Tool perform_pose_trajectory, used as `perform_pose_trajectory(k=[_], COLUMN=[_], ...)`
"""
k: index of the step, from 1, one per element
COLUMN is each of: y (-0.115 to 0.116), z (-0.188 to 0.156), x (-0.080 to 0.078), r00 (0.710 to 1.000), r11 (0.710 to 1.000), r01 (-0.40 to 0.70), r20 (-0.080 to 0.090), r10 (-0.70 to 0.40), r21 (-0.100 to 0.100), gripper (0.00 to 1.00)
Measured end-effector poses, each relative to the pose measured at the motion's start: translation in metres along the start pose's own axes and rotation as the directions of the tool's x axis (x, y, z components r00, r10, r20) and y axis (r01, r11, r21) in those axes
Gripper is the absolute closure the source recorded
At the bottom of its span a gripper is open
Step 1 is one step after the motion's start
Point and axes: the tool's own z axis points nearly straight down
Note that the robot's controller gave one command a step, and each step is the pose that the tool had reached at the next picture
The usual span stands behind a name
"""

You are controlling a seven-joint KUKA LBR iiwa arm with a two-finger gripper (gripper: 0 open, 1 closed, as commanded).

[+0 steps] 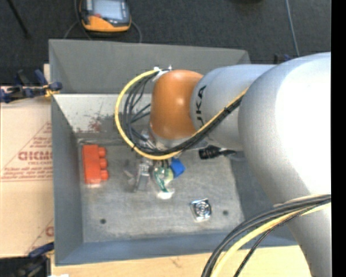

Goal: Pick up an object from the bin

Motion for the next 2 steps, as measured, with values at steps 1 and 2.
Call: perform_pose_trajectory(k=[1, 2], y=[-0.001, -0.001], z=[0.0, -0.041], x=[-0.002, -0.004], r00=[1.0, 1.0], r11=[1.0, 1.0], r01=[-0.004, -0.004], r20=[0.007, 0.009], r10=[0.004, 0.004], r21=[0.0, -0.002], gripper=[1.0, 1.0])
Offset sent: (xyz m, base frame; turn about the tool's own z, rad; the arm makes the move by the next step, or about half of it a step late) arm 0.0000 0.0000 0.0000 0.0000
